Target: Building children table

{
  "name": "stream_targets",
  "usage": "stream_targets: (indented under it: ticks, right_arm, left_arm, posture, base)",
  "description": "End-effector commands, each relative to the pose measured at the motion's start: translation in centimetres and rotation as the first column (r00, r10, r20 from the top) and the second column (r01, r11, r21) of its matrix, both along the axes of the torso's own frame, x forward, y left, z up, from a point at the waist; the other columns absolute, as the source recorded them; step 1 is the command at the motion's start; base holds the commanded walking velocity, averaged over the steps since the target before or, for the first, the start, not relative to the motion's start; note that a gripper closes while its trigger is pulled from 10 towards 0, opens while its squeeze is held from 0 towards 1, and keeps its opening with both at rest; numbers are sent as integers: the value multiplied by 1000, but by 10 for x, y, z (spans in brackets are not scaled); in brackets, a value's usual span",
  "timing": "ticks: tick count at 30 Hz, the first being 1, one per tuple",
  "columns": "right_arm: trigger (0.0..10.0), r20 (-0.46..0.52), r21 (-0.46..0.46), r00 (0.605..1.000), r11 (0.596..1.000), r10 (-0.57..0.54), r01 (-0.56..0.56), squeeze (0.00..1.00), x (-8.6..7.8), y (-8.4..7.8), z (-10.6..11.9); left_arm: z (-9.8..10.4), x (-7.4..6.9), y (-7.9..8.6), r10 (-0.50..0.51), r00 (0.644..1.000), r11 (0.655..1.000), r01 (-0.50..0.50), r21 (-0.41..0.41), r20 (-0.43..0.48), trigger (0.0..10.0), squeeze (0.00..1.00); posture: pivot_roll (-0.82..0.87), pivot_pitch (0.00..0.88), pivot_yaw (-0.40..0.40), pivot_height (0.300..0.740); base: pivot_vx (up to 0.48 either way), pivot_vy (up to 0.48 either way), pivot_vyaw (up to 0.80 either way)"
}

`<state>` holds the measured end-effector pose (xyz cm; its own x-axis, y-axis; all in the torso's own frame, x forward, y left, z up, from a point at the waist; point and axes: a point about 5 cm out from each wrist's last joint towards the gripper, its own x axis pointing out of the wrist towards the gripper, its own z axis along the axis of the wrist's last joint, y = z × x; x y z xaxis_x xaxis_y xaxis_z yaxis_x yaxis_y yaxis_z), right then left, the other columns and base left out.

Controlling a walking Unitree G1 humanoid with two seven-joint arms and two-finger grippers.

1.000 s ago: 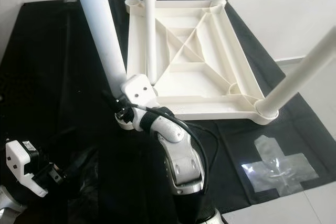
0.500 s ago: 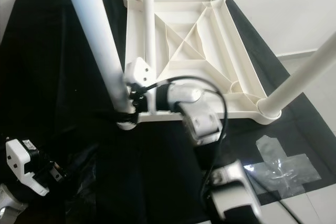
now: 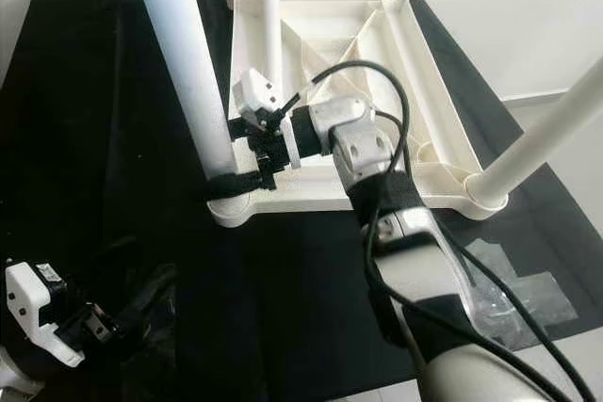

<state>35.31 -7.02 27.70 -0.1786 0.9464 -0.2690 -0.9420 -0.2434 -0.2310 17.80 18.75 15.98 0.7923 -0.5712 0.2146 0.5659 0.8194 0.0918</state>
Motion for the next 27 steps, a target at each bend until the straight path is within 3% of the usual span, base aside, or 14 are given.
stream_targets:
  ticks: [1,14,15,16,17,18,19,20,22,23,24,25,26,27]
  right_arm:
    - [0,4,-8,999,999,41,-41,0,-2,4,-1]
    - [0,35,42,999,999,14,-15,0,0,-5,-7]
    - [0,27,63,996,994,-86,84,0,1,-6,-15]
    - [0,27,63,996,994,-86,84,0,1,-6,-15]
    - [0,1,110,974,968,-227,225,0,-2,-2,-29]
    - [0,1,110,974,968,-227,225,0,-2,-2,-29]
    - [0,-41,139,925,915,-377,379,0,-5,2,-43]
    - [0,-63,160,757,742,-651,651,0,-11,10,-67]
    - [0,-63,160,757,742,-651,651,0,-11,10,-67]
    - [0,-145,132,628,614,-765,778,0,-34,25,-92]
    - [0,-170,127,539,524,-825,842,0,-52,39,-102]
    - [0,-170,127,539,524,-825,842,0,-52,39,-102]
    - [0,-194,134,518,500,-833,856,0,-59,54,-103]
    - [0,-188,159,571,549,-799,821,0,-60,68,-100]
  left_arm:
    - [-3,-3,2,3,1000,1000,-2,7,-28,10000,0]
    - [-5,-1,3,-7,999,1000,7,8,-37,10000,0]
    - [-5,-1,3,-6,999,1000,6,6,-36,10000,0]
    - [-5,-1,3,-6,999,1000,6,6,-36,10000,0]
    - [-5,0,3,-5,999,1000,5,4,-34,10000,0]
    - [-5,0,3,-5,999,1000,5,4,-34,10000,0]
    - [-5,0,3,-4,999,1000,4,3,-32,10000,0]
    - [-4,1,4,-2,1000,1000,2,1,-30,10000,0]
    - [-4,1,4,-2,1000,1000,2,1,-30,10000,0]
    - [-4,1,5,3,1000,1000,-3,-2,-26,10000,0]
    - [-4,3,6,5,1000,1000,-5,-4,-25,10000,0]
    - [-4,3,6,5,1000,1000,-5,-4,-25,10000,0]
    - [-5,4,5,2,1000,1000,-2,-2,-25,10000,0]
    - [-6,6,5,-3,1000,1000,3,3,-27,10000,0]
  posture:
    - [-16,311,-37,740]
    - [-38,297,-23,740]
    - [-55,294,-39,740]
    - [-55,294,-39,740]
    - [-55,294,-45,740]
    - [-55,294,-45,740]
    - [-55,295,-48,740]
    - [-62,296,-42,740]
    - [-62,296,-42,740]
    - [-76,298,-29,740]
    - [-78,285,-14,740]
    - [-78,285,-14,740]
    - [-74,271,-10,740]
    - [-76,249,-10,740]
  base:
    - [0,0,0]
    - [0,0,0]
    - [0,0,0]
    - [0,0,0]
    - [0,0,0]
    - [0,0,0]
    - [0,0,0]
    - [0,0,0]
    - [0,0,0]
    - [0,0,0]
    - [0,0,0]
    - [0,0,0]
    - [0,0,0]
    - [0,0,0]
